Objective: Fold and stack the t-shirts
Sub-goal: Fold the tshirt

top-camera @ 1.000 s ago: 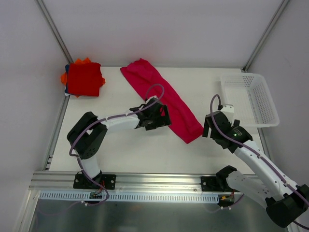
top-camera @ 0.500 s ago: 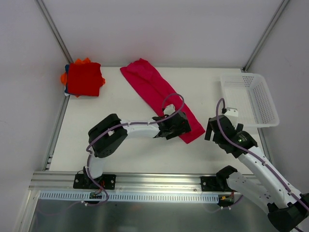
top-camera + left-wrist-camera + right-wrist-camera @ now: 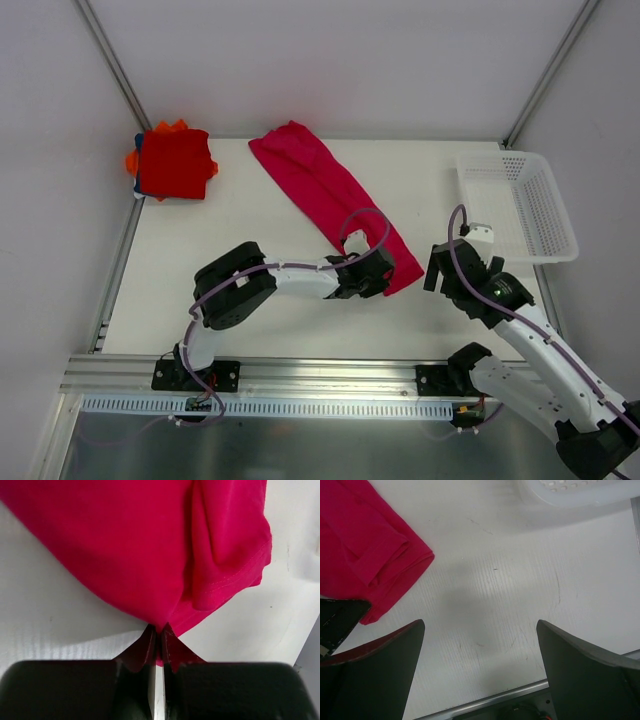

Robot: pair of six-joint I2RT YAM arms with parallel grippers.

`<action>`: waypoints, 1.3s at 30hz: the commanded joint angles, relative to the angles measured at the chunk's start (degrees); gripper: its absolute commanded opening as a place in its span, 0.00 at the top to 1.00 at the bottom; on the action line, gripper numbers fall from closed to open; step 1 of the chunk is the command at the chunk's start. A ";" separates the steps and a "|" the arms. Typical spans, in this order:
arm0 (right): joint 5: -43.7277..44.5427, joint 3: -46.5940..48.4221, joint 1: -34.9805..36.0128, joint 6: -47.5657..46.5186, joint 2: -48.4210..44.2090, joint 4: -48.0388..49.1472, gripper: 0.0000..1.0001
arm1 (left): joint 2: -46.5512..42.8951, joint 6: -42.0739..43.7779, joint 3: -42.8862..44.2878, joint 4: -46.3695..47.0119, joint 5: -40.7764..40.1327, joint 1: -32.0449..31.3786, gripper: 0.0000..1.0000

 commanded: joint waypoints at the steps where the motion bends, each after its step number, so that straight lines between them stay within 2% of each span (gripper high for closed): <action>1: 1.71 -0.22 0.25 1.03 0.84 -1.29 0.00 | -2.77 0.42 -3.64 -4.14 -2.90 -0.09 1.00; 8: 1.89 -0.30 0.43 1.21 1.10 -1.29 0.01 | -9.97 3.58 -10.33 -4.67 -1.85 -0.52 1.00; 9: 1.71 -0.22 0.51 1.21 1.01 -1.29 0.01 | -11.46 3.67 -15.72 -4.93 -1.59 -0.70 1.00; 15: -0.13 0.05 0.60 1.03 0.22 -0.33 0.00 | -28.77 1.31 -34.63 -6.60 -4.91 -5.44 1.00; 19: -6.36 -0.65 1.13 1.03 0.13 3.36 0.00 | -42.92 -1.60 -42.48 -13.08 -8.43 -7.38 1.00; 21: -9.78 -1.44 2.44 0.33 0.48 7.73 0.00 | -48.19 -2.30 -45.38 -16.26 -10.10 -7.47 1.00; 22: -13.11 -1.97 3.14 0.07 0.66 9.59 0.00 | -53.61 -2.21 -46.01 -17.66 -11.16 -7.38 1.00; 25: -20.05 -4.17 7.53 -1.60 2.06 17.32 0.00 | -63.75 -1.25 -46.45 -26.01 -17.39 -7.47 1.00; 29: -23.68 -4.53 17.36 -2.13 6.63 25.06 0.00 | -71.15 6.72 -46.10 -29.37 -25.82 -6.86 1.00; 31: -25.00 -3.74 20.63 -1.78 10.48 28.32 0.00 | -71.86 9.37 -44.61 -31.56 -27.07 -4.85 0.86; 33: -24.75 -2.60 25.20 -0.91 12.87 30.25 0.01 | -71.60 11.22 -43.64 -32.27 -26.20 -3.17 0.56; 34: -24.22 -2.50 26.52 -0.55 13.92 30.87 0.01 | -70.73 12.10 -43.20 -32.36 -25.59 -2.55 0.15; 35: -23.87 -2.41 28.71 0.41 15.59 31.31 0.01 | -70.11 13.16 -42.94 -32.44 -25.06 -1.85 0.01; 39: -21.93 -2.94 32.24 3.57 17.89 32.11 0.00 | -67.73 13.17 -42.14 -32.97 -21.72 -1.67 0.01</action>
